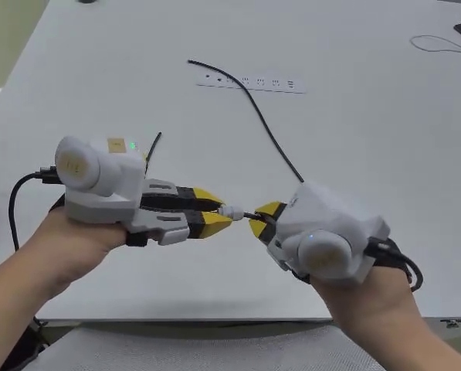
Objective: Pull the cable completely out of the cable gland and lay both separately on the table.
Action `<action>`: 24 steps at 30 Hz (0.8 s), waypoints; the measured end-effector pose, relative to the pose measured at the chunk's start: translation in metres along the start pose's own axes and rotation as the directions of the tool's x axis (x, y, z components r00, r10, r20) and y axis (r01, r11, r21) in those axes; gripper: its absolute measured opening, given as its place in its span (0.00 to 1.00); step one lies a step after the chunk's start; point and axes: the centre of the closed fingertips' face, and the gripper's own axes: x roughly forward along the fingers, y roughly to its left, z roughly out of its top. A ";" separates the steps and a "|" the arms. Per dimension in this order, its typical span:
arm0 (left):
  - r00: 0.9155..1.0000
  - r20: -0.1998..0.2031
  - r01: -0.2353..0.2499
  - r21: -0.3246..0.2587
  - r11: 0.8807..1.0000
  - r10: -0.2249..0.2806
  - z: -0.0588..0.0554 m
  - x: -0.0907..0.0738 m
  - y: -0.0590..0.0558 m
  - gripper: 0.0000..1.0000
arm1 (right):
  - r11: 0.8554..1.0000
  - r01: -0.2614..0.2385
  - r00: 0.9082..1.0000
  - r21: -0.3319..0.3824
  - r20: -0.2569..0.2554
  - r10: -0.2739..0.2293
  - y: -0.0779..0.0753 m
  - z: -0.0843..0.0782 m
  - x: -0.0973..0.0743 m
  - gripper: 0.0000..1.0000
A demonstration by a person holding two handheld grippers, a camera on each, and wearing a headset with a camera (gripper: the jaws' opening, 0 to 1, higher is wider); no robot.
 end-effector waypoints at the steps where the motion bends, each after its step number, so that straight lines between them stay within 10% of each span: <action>1: 1.000 0.002 0.001 -0.001 1.000 -0.001 0.000 0.000 0.000 0.14 | 1.000 0.000 1.000 0.012 0.002 0.000 0.000 0.000 0.000 0.01; 24: 1.000 0.003 -0.005 -0.004 1.000 0.005 0.001 0.005 -0.001 0.14 | 0.976 -0.017 1.000 0.217 0.011 0.015 -0.002 -0.016 0.003 0.00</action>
